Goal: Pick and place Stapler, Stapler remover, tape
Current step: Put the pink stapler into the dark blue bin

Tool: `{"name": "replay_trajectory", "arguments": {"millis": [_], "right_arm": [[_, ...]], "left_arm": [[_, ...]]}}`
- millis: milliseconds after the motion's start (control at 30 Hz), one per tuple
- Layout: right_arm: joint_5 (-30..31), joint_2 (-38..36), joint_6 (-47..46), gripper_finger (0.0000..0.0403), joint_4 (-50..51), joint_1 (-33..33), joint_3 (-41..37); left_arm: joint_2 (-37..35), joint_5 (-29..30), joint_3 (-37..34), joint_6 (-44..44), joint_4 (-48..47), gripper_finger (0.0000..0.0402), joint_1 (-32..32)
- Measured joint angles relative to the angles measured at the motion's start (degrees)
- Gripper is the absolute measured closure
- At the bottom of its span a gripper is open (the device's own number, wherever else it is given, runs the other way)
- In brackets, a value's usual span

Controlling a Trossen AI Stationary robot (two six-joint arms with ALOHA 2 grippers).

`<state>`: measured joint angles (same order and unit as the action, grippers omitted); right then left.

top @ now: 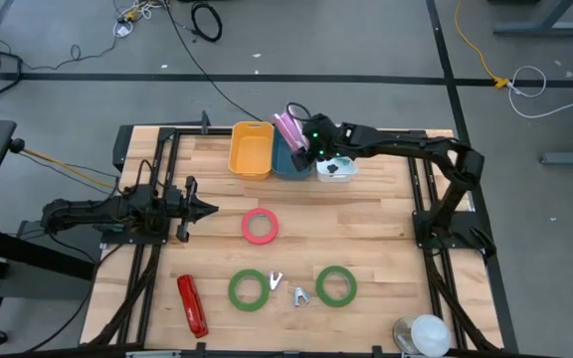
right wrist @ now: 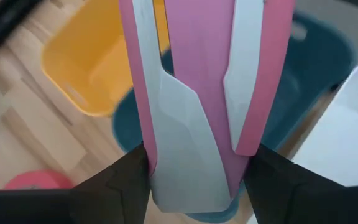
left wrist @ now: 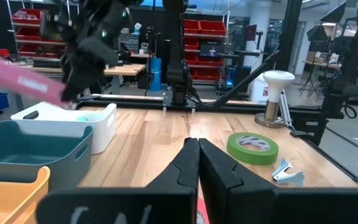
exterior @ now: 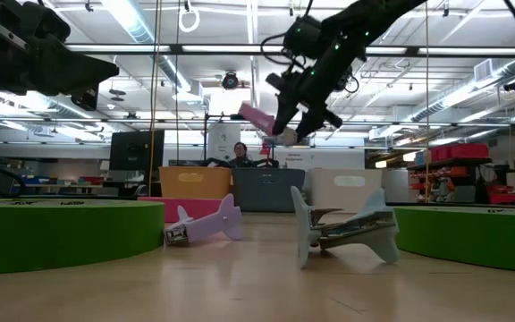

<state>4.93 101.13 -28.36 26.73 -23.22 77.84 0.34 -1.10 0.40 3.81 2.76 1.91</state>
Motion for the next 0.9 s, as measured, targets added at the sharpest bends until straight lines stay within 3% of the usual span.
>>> {"name": "replay_trajectory", "arguments": {"millis": [400,633,900], "right_arm": [[-2.9,5.2,-5.5,0.0186,-0.1,-1.1,0.0],[1.6,5.4,-5.3,0.0186,-0.2,-2.3,0.0],[1.5,5.4,-5.2,0.0186,-0.5,-2.2,0.0]], "left_arm": [[0.0,0.0,0.0,0.0,0.0,0.0392,0.0],[0.0,0.0,0.0,0.0,0.0,0.0392,0.0],[0.0,0.0,0.0,0.0,0.0,0.0392,0.0]]}}
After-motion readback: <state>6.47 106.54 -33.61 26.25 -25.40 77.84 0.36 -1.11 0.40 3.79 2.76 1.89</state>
